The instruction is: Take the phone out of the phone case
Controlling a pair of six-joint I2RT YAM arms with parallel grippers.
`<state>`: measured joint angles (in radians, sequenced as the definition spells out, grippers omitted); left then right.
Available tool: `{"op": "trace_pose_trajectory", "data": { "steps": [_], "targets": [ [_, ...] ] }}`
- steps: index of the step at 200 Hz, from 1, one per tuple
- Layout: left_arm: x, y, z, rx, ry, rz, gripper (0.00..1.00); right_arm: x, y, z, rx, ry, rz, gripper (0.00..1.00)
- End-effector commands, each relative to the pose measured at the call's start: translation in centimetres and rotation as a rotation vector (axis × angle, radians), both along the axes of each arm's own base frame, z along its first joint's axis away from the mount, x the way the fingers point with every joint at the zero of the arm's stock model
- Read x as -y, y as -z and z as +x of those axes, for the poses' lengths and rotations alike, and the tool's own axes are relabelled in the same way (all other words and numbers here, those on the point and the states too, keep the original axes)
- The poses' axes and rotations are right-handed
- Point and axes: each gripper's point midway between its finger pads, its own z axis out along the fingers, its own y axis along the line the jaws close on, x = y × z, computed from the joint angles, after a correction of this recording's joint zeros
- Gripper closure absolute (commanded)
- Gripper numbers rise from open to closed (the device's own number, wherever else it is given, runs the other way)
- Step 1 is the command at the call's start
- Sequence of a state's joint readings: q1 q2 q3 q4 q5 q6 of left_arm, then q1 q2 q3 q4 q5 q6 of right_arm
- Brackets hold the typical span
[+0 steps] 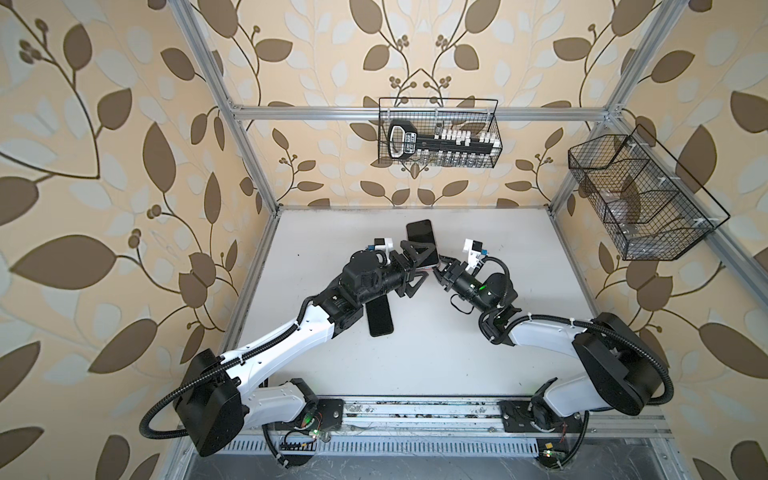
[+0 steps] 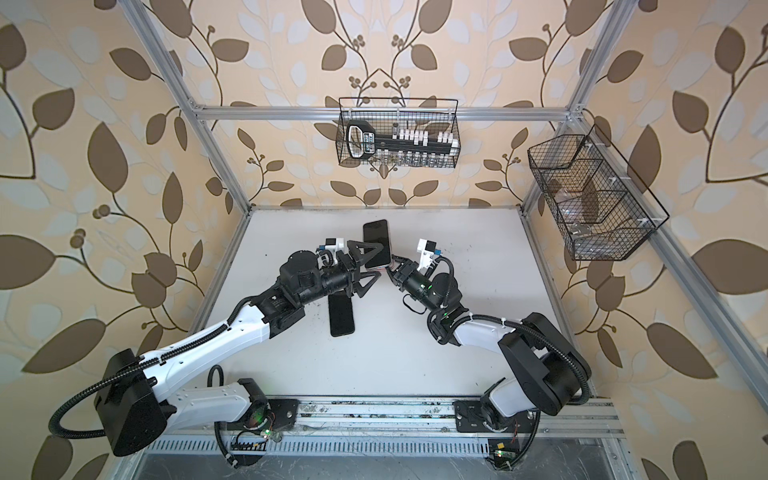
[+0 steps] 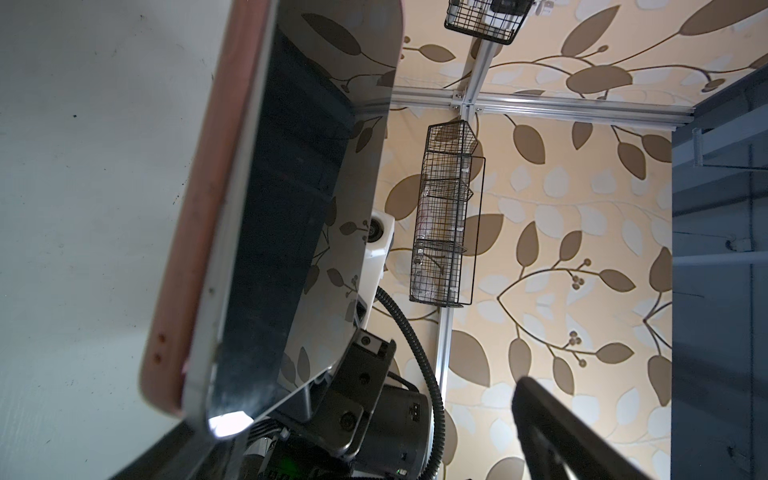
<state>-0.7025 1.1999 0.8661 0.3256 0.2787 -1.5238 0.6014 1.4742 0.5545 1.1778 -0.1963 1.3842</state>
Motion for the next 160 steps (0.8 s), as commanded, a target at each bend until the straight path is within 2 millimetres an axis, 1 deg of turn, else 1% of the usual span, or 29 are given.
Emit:
{"op": "trace_pose_trajectory", "data": {
  "steps": [1,32,73,105,160],
  "targets": [
    [-0.8,-3.9,0.2,0.113,-0.051,-0.056,0.01,0.5,-3.6,-1.6,0.114,-0.006,0.073,1.0],
    [-1.6,-4.7,0.2,0.138,-0.083,-0.047,0.01,0.5,-3.3,-1.9,0.113,0.002,0.063,1.0],
    [-1.8,-5.4,0.1,0.151,-0.086,-0.056,0.01,0.7,-3.1,-2.0,0.114,0.009,0.06,1.0],
    [-1.7,-5.1,0.3,0.148,-0.087,-0.046,0.01,0.8,-3.3,-2.1,0.119,0.01,0.071,1.0],
    [-1.4,-3.8,0.8,0.131,-0.089,-0.009,0.02,0.9,-3.6,-2.4,0.124,0.005,0.111,1.0]
  ]
}}
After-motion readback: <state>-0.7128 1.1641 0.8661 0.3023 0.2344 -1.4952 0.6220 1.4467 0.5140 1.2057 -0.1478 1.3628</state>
